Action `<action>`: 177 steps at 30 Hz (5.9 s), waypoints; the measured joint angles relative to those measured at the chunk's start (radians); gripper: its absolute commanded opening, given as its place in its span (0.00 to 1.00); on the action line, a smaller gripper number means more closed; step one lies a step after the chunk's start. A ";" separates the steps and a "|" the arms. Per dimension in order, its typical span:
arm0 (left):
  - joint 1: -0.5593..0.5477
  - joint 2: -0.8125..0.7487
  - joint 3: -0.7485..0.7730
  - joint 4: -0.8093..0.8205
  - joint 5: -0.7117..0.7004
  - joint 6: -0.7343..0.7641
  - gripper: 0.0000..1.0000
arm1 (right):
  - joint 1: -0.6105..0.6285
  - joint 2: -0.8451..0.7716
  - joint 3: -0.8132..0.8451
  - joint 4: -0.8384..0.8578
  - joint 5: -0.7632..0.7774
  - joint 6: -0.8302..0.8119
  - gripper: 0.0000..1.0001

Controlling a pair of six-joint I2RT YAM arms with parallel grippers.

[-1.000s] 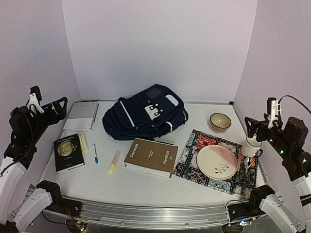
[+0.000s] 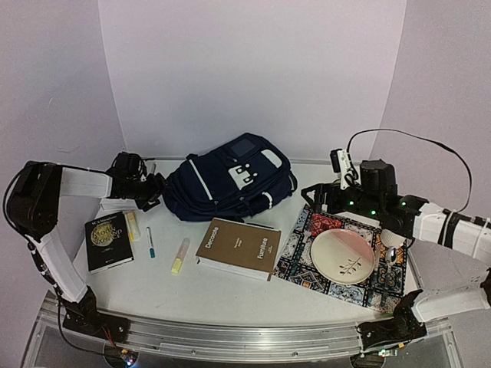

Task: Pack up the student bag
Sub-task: Pick up the student bag from the corner of the board, then move the student bag to the center of the board, then hold the upper front pocket of the student bag, then grab the upper front pocket of the student bag.

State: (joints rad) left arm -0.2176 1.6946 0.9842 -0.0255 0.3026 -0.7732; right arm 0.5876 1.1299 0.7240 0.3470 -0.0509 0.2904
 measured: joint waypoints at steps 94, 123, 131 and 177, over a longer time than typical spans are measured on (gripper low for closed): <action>-0.182 -0.352 -0.144 0.217 0.076 -0.242 0.00 | 0.151 0.744 0.509 0.223 -0.223 -1.066 0.61; -0.187 -0.345 -0.144 0.217 0.079 -0.202 0.06 | 0.184 0.802 0.598 0.078 -0.167 -1.238 0.00; -0.192 -0.276 -0.085 0.078 -0.015 -0.013 0.42 | 0.175 0.802 0.606 0.070 -0.153 -1.219 0.00; -0.717 -0.165 0.018 0.074 -0.582 0.013 0.27 | 0.202 0.850 0.816 -0.126 -0.116 -0.736 0.00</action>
State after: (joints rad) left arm -0.9348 1.5296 1.0019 0.0483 -0.2792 -0.7604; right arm 0.7894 1.9804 1.5402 0.2207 -0.1667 -0.4459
